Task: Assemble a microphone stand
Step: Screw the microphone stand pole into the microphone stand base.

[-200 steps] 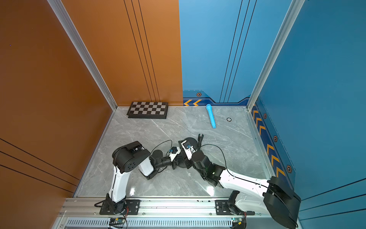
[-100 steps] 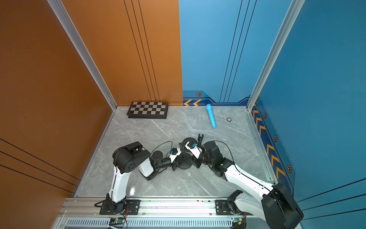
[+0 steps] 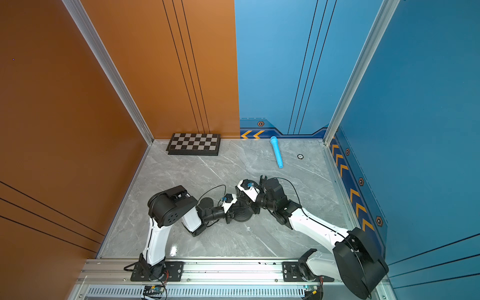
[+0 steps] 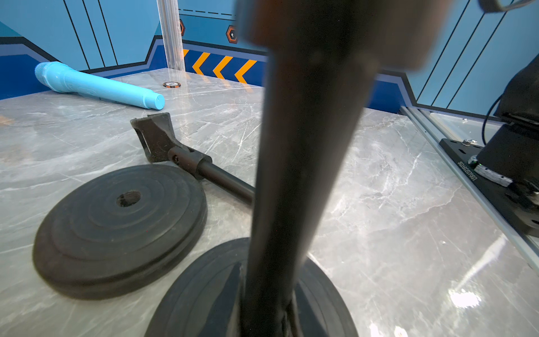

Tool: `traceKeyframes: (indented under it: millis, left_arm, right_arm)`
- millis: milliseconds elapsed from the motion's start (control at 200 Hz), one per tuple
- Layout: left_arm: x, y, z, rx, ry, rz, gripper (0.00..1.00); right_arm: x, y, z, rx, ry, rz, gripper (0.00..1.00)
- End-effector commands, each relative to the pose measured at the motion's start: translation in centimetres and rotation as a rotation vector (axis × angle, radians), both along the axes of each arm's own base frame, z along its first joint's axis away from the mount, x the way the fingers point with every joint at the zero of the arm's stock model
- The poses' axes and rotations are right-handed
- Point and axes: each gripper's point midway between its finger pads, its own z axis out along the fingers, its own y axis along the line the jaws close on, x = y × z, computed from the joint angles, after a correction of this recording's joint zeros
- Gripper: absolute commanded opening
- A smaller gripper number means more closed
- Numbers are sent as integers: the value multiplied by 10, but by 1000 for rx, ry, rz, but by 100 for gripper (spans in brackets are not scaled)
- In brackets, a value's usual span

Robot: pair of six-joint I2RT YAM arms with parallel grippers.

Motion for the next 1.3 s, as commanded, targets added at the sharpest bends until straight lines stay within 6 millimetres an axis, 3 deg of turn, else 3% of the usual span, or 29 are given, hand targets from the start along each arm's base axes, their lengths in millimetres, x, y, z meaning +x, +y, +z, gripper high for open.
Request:
traceKeyframes:
  millis: [0, 80, 255, 365, 455, 596, 706, 811, 971, 1011, 1291]
  left_arm:
    - [-32, 8, -58, 142, 190, -53, 27]
    - [-30, 9, -58, 144, 188, -42, 30]
    - [-25, 10, -58, 144, 195, -11, 35]
    - [-24, 10, -59, 143, 198, -6, 35]
    - [-24, 10, -59, 143, 201, -4, 32]
    - [-28, 10, -59, 148, 192, -23, 18]
    - [-31, 9, -59, 146, 186, -45, 13]
    - [-33, 9, -58, 147, 181, -54, 12]
    - [-33, 9, -59, 151, 179, -53, 13]
    - [-33, 9, -60, 153, 181, -54, 13]
    - [-32, 11, -64, 161, 186, -42, 15]
  right_arm:
    - [10, -3, -2, 19, -39, -103, 5]
    - [15, -15, -9, 25, -57, -257, 0]
    - [1, -45, -24, 12, -85, -683, 0]
    - [-8, -45, -32, 30, -35, -756, 0]
    - [-15, -32, -32, 50, 18, -687, 2]
    - [-30, -5, -21, -12, 46, -420, 18]
    - [-38, -6, -12, -43, 69, -266, 35]
    - [-39, -15, -1, -22, 62, -179, 42]
    - [-39, -19, 0, -46, 58, -84, 43]
    - [-30, -24, -1, -53, 58, -93, 43]
    - [-5, -9, 11, 12, 31, -101, 38]
